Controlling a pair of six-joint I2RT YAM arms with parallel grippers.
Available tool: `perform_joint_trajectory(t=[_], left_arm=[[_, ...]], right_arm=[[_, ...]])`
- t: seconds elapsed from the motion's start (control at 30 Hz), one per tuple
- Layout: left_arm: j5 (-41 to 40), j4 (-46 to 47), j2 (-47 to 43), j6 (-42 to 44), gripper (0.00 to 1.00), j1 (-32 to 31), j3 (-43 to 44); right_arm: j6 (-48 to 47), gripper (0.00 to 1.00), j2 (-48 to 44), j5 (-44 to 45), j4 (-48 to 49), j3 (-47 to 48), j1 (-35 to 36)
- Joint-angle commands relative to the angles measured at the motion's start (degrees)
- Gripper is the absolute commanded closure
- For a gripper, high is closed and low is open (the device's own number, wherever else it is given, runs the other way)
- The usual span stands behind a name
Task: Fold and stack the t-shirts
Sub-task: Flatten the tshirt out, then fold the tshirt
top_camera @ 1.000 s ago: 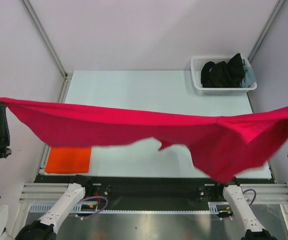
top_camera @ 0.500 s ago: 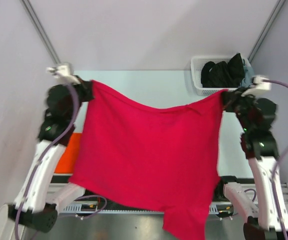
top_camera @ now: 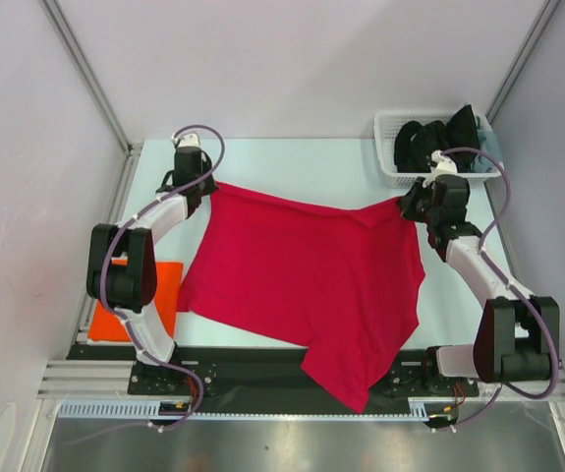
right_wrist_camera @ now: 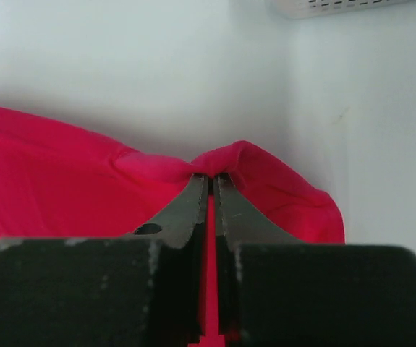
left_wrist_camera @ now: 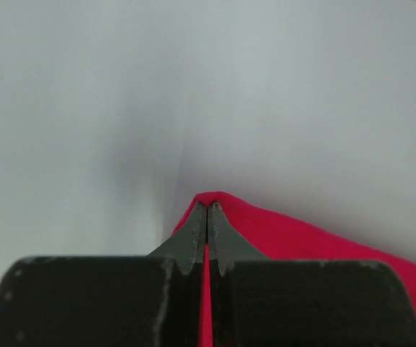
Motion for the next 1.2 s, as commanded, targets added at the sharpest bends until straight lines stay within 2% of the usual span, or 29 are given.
perform_joint_trajectory(t=[0.0, 0.33, 0.43, 0.5, 0.83, 0.97, 1.17], left_arm=[[1.5, 6.4, 1.7, -1.2, 1.00, 1.6, 8.0], [5.5, 6.7, 6.4, -3.2, 1.00, 3.8, 9.5], [7.7, 4.7, 7.6, -3.4, 1.00, 3.8, 11.0], [7.4, 3.0, 7.2, -3.5, 1.00, 3.8, 11.3], [10.7, -17.3, 1.4, -4.8, 1.00, 6.8, 9.9], [11.5, -23.4, 0.6, -3.8, 1.00, 8.2, 10.9], [12.2, -31.8, 2.1, 0.2, 1.00, 8.4, 14.1]], right_arm=[[-2.8, 1.00, 2.4, -1.4, 5.4, 4.7, -0.2], [-3.9, 1.00, 11.5, -4.2, 5.2, 11.3, -0.6], [-3.9, 1.00, 12.7, -4.8, 1.4, 14.9, -0.7], [-3.4, 1.00, 11.9, -5.6, -4.9, 16.7, -0.6], [2.9, 1.00, -0.9, -8.9, -32.4, 14.3, -0.3], [3.9, 1.00, -5.0, -10.4, -37.4, 11.2, -0.1], [5.1, 1.00, -6.5, -13.0, -41.4, 7.3, 0.1]])
